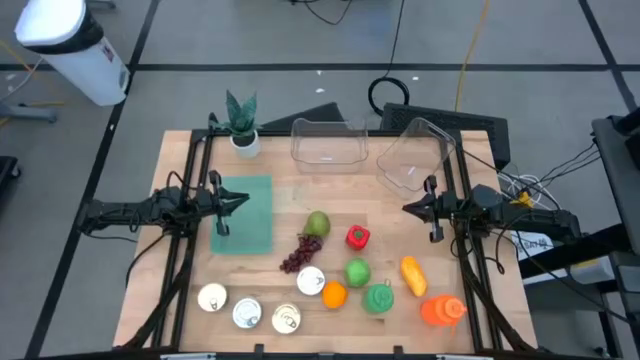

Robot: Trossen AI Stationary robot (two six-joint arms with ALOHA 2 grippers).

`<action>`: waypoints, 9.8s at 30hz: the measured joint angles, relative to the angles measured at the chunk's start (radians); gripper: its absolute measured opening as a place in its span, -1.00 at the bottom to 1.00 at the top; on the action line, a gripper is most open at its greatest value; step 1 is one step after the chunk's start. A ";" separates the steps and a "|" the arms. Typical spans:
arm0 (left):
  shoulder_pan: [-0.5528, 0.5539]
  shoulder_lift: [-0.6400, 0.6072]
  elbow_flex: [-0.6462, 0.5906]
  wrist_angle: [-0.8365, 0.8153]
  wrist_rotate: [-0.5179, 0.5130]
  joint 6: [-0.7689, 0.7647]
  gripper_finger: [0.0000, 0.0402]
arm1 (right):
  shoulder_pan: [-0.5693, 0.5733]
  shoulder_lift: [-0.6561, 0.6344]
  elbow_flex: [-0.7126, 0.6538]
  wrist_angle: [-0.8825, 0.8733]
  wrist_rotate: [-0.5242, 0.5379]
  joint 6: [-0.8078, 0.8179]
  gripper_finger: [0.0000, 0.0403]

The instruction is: Pick & Place Food Item

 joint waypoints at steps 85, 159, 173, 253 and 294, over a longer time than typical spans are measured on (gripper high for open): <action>0.000 0.000 0.000 0.000 0.000 0.000 -0.79 | 0.000 0.000 0.000 0.000 0.000 0.000 -1.00; 0.000 0.000 0.000 -0.001 0.000 0.000 -0.79 | 0.457 0.605 0.217 0.898 -0.134 0.013 0.10; 0.000 0.000 0.000 -0.001 0.000 0.000 -0.79 | 0.809 1.112 1.119 -0.458 0.431 0.215 0.46; 0.000 0.000 0.000 -0.001 0.000 0.000 -0.79 | 1.021 1.500 1.394 -1.375 -0.081 1.613 0.24; 0.000 0.000 0.000 -0.001 0.000 0.000 -0.79 | 1.020 1.246 1.320 -1.378 -0.048 1.641 0.01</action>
